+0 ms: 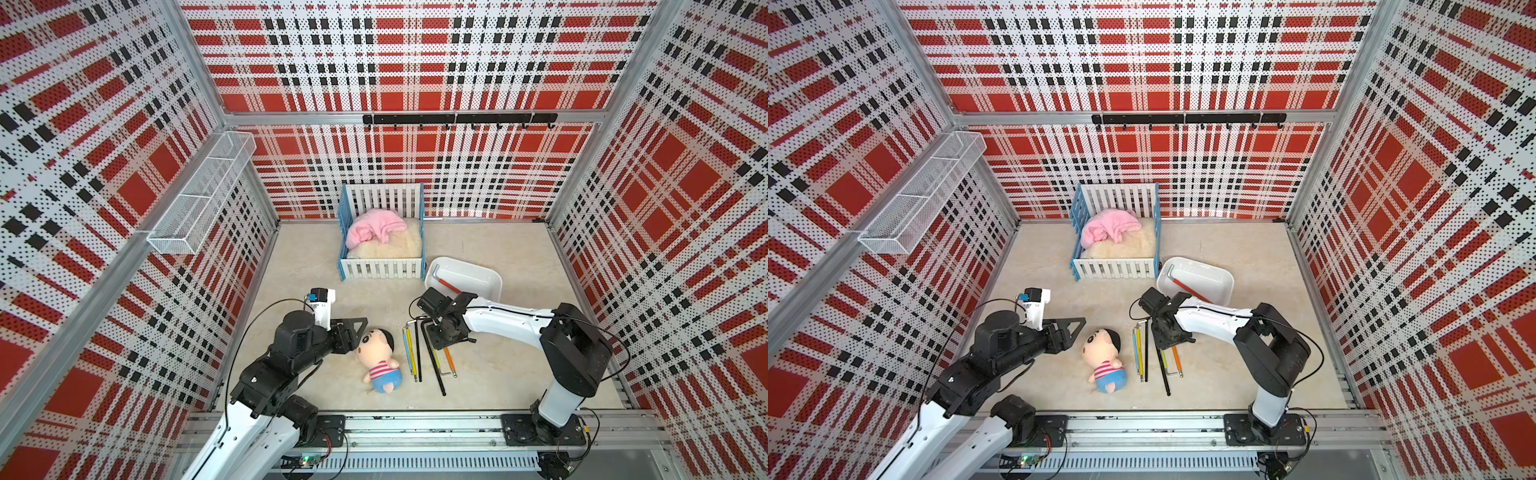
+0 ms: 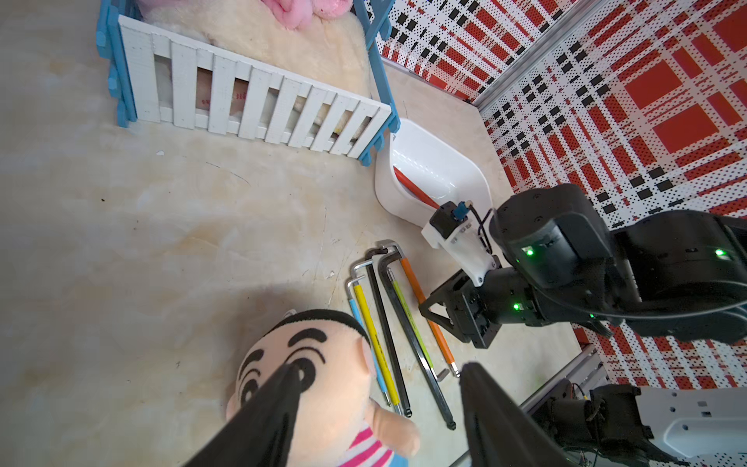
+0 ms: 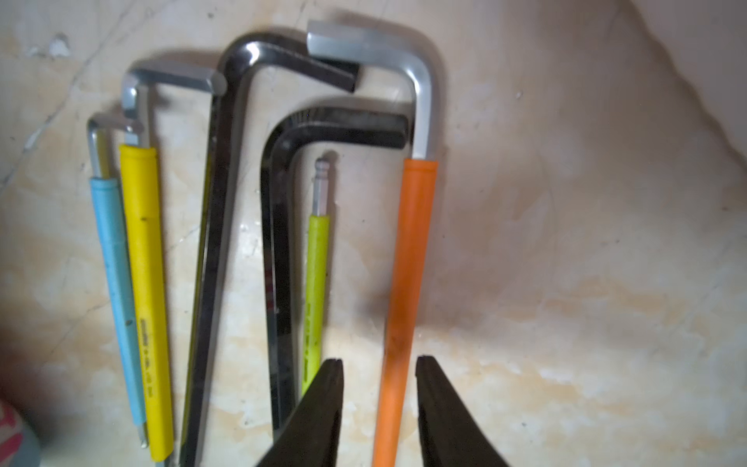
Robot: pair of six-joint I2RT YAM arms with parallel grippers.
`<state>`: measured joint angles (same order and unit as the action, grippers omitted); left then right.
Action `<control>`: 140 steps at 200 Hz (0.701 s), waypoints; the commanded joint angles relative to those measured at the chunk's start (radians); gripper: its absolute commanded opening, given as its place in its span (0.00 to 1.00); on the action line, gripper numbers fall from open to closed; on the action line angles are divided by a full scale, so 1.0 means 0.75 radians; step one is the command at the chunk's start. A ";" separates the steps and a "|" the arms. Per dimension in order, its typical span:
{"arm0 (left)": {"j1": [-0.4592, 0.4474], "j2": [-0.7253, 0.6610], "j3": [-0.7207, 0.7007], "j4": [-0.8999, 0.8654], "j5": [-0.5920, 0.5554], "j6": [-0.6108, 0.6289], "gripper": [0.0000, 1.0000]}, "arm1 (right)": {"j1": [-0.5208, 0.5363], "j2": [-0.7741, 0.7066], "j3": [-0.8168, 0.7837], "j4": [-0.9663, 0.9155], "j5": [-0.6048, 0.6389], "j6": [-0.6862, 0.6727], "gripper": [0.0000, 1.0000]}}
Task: Put the hex key on the desktop into the storage box
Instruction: Pick up the Allen key from the center of the board.
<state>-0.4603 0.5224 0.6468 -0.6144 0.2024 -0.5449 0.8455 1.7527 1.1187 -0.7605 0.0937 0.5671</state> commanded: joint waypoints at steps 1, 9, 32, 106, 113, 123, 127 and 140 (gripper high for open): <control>-0.008 -0.007 0.023 0.010 -0.002 0.012 0.68 | -0.015 0.033 0.038 -0.001 0.057 -0.008 0.37; -0.008 -0.006 0.023 0.012 -0.002 0.011 0.68 | -0.025 0.037 0.040 -0.001 0.064 -0.008 0.36; -0.007 -0.006 0.023 0.011 -0.002 0.010 0.68 | -0.064 0.045 0.042 0.013 0.035 -0.062 0.36; -0.002 -0.012 0.023 0.010 -0.008 0.007 0.68 | -0.101 0.149 0.162 -0.077 -0.038 -0.106 0.34; -0.003 -0.013 0.023 0.010 -0.008 0.005 0.68 | -0.101 0.159 0.172 -0.088 -0.043 -0.103 0.34; -0.002 -0.013 0.023 0.011 -0.008 0.006 0.68 | -0.101 0.179 0.189 -0.111 -0.044 -0.099 0.33; -0.003 -0.013 0.022 0.011 -0.008 0.005 0.68 | -0.101 0.189 0.197 -0.121 -0.043 -0.096 0.33; -0.002 -0.013 0.021 0.010 -0.008 0.007 0.68 | -0.101 0.212 0.221 -0.151 -0.035 -0.093 0.33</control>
<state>-0.4614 0.5209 0.6468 -0.6144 0.2020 -0.5453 0.7753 1.8694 1.2518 -0.8146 0.0746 0.4953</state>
